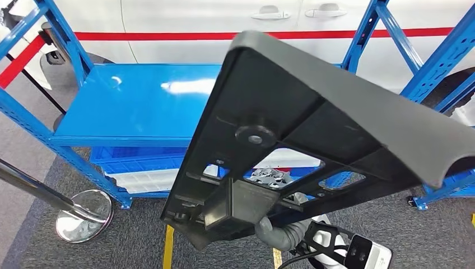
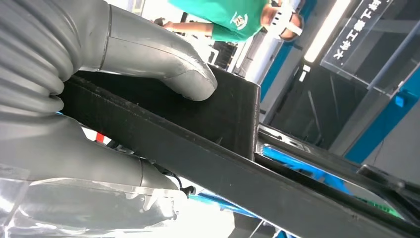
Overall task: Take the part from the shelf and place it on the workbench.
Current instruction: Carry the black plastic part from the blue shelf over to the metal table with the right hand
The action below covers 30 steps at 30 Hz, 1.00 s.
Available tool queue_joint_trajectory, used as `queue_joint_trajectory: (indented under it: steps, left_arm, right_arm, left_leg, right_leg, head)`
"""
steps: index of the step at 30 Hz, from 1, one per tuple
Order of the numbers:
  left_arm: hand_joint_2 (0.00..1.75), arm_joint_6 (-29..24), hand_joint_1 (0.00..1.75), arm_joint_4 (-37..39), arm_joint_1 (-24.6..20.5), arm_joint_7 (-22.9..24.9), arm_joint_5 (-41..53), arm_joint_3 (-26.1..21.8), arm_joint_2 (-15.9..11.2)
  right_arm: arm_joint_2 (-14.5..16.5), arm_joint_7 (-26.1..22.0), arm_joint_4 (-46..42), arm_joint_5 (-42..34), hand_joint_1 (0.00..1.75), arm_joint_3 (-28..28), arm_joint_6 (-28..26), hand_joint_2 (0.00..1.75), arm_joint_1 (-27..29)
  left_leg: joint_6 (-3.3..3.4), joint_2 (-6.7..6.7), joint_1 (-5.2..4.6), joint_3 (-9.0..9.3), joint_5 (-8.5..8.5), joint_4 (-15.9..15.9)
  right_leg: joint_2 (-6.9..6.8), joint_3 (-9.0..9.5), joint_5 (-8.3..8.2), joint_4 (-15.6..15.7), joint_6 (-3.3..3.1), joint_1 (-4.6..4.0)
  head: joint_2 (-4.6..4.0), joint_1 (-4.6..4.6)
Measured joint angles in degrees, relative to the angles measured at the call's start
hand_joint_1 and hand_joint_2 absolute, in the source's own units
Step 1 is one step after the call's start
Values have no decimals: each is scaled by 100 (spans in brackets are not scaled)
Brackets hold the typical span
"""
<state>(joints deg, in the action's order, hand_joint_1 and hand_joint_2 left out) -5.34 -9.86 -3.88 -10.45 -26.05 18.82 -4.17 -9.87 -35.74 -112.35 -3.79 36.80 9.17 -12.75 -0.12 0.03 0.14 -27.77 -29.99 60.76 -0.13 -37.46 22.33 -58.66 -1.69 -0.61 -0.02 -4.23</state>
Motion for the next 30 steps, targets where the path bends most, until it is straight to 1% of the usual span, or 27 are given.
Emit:
queue_joint_trajectory:
  steps: [1, 2, 4, 5, 6, 8, 9, 10, 11, 12, 13, 14, 15, 16, 17, 19, 20, 21, 22, 23, 24, 25, 26, 27, 28, 29, 30]
  left_arm:
    - [175, -14, 0, 0, -10, 41, 5, 15, -6]
    - [175, -32, 0, 0, -14, 90, 2, 26, -9]
    - [175, -65, 0, 3, -9, 178, -15, 44, -11]
    - [175, -72, 0, 5, -6, 205, -21, 50, -11]
    - [175, -75, 0, 7, 1, 223, -25, 59, -12]
    - [175, -85, 0, 7, 10, 250, -29, 85, -13]
    - [175, -99, 0, 7, 15, 271, -33, 96, -13]
    - [175, -117, 0, 7, 18, 293, -38, 104, -12]
    - [175, -139, 0, 7, 22, 315, -47, 108, -11]
    - [175, -158, 0, 7, 29, 335, -60, 110, -11]
    - [175, -169, 0, 7, 36, 346, -75, 111, -11]
    - [175, -178, 0, 7, 42, 351, -92, 111, -13]
    - [175, -180, 0, 7, 45, 351, -108, 111, -14]
    - [175, -179, 0, 7, 46, 341, -122, 111, -13]
    - [175, -175, 0, 7, 47, 327, -132, 111, -10]
    - [175, -157, 0, 10, 61, 282, -146, 112, 1]
    - [175, -150, 0, 12, 67, 258, -149, 112, 9]
    - [175, -148, 0, 14, 72, 234, -154, 113, 20]
    - [175, -150, 0, 15, 70, 215, -159, 114, 31]
    - [175, -154, 0, 15, 68, 202, -165, 114, 40]
    - [175, -161, 0, 15, 65, 193, -169, 114, 48]
    - [175, -167, 0, 15, 63, 189, -176, 114, 52]
    - [175, -173, 0, 15, 62, 185, -185, 114, 56]
    - [175, -178, 0, 15, 61, 178, -196, 114, 60]
    - [175, -181, 0, 15, 60, 172, -207, 114, 62]
    - [175, -185, 0, 15, 59, 168, -219, 114, 61]
    - [175, -190, 0, 15, 56, 163, -235, 114, 60]
  right_arm:
    - [-23, 0, -34, -19, 175, 1, 15, 175, 26]
    - [-48, 0, -58, -44, 175, 0, 32, 175, 58]
    - [-123, 1, -85, -112, 175, -7, 54, 175, 150]
    - [-166, 1, -88, -138, 175, -13, 59, 175, 199]
    - [-210, 1, -89, -159, 175, -20, 61, 175, 243]
    - [-277, 1, -89, -176, 175, -30, 68, 175, 297]
    - [-304, 1, -88, -186, 175, -34, 77, 175, 317]
    - [-333, 1, -88, -203, 175, -40, 97, 175, 337]
    - [-367, 1, -86, -228, 175, -50, 125, 175, 355]
    - [-404, 1, -84, -256, 175, -62, 153, 175, 370]
    - [-438, 0, -82, -287, 175, -79, 179, 175, 377]
    - [-462, 0, -81, -317, 175, -100, 199, 175, 376]
    - [-475, 0, -81, -346, 175, -123, 221, 175, 373]
    - [-486, 0, -81, -380, 175, -148, 255, 175, 366]
    - [-496, 0, -82, -415, 175, -167, 299, 175, 352]
    - [-530, 0, -81, -517, 175, -204, 430, 175, 310]
    - [-544, 0, -79, -574, 175, -227, 508, 175, 280]
    - [-554, 0, -76, -631, 175, -255, 586, 175, 246]
    - [-557, 0, -69, -675, 175, -287, 643, 175, 209]
    - [-558, 0, -59, -706, 175, -320, 679, 175, 170]
    - [-552, 0, -42, -728, 175, -354, 682, 175, 132]
    - [-543, 0, -18, -741, 175, -383, 658, 175, 100]
    - [-527, 0, 7, -749, 175, -403, 615, 175, 77]
    - [-504, 0, 33, -745, 175, -418, 546, 175, 62]
    - [-480, 0, 53, -732, 175, -426, 471, 175, 54]
    - [-454, 0, 65, -719, 175, -431, 402, 175, 49]
    - [-433, 3, 74, -717, 175, -434, 343, 175, 44]
  left_leg:
    - [28, -1, -25, 157, -58, -261]
    - [47, -2, -47, 217, -82, -404]
    - [104, 15, -40, 151, 36, -475]
    - [147, 31, -27, 95, 113, -494]
    - [182, 49, -11, 21, 197, -511]
    - [218, 69, -9, -167, 351, -505]
    - [211, 72, -7, -276, 430, -495]
    - [201, 74, -4, -390, 505, -478]
    - [185, 74, 2, -507, 573, -452]
    - [164, 73, 12, -621, 632, -417]
    - [137, 72, 20, -719, 678, -369]
    - [107, 69, 20, -807, 713, -313]
    - [74, 66, 18, -869, 745, -262]
    - [38, 63, 13, -906, 780, -225]
    - [1, 60, 7, -928, 823, -212]
    - [-78, 54, 21, -967, 877, -209]
    - [-111, 50, 32, -1017, 776, -139]
    - [-138, 46, 46, -1091, 555, 39]
    - [-157, 44, 58, -1177, 247, 326]
    - [-173, 44, 61, -1267, -59, 692]
    - [-185, 44, 64, -1337, -256, 1075]
    - [-190, 44, 63, -1367, -281, 1379]
    - [-184, 44, 62, -1335, -165, 1544]
    - [-164, 43, 59, -1222, 43, 1529]
    - [-123, 41, 49, -1001, 232, 1301]
    - [-65, 42, 32, -673, 281, 892]
    - [-10, 45, 12, -322, 223, 397]
  right_leg:
    - [-7, -8, -52, 8, 30, 4]
    - [-13, -12, -105, 24, 63, 8]
    - [-11, -38, -134, 26, 131, 28]
    - [-2, -77, 4, -51, 160, 34]
    - [8, -141, 256, -231, 190, 44]
    - [15, -300, 899, -892, 239, 78]
    - [15, -356, 1074, -1267, 263, 96]
    - [15, -360, 1090, -1542, 286, 114]
    - [14, -282, 963, -1645, 307, 132]
    - [13, -112, 772, -1555, 325, 151]
    - [12, 158, 626, -1258, 340, 170]
    - [12, 479, 613, -837, 348, 179]
    - [21, 762, 694, -434, 324, 174]
    - [27, 951, 802, -135, 289, 165]
    - [34, 1026, 888, 17, 241, 143]
    - [26, 958, 826, 45, 122, 134]
    - [16, 898, 761, 44, 64, 135]
    - [5, 825, 686, 52, 11, 140]
    - [-4, 741, 611, 54, -27, 135]
    - [-2, 650, 543, 53, -51, 123]
    - [-1, 557, 476, 50, -63, 109]
    - [0, 464, 412, 47, -68, 94]
    - [1, 373, 351, 42, -68, 77]
    - [0, 288, 290, 39, -65, 60]
    - [-1, 215, 230, 35, -61, 43]
    - [-3, 162, 179, 30, -51, 26]
    - [-9, 129, 135, 24, -36, 13]
  head:
    - [0, 0]
    - [0, 1]
    - [0, 2]
    - [0, 2]
    - [0, 2]
    - [0, 2]
    - [0, 1]
    - [0, 1]
    - [0, 1]
    - [0, 1]
    - [0, 1]
    - [0, 1]
    - [0, 1]
    - [0, 1]
    - [0, 1]
    - [0, 1]
    - [0, 1]
    - [0, 1]
    - [0, 1]
    - [0, 1]
    - [0, 1]
    - [0, 1]
    - [0, 1]
    - [0, 1]
    - [0, 1]
    - [0, 1]
    - [0, 1]
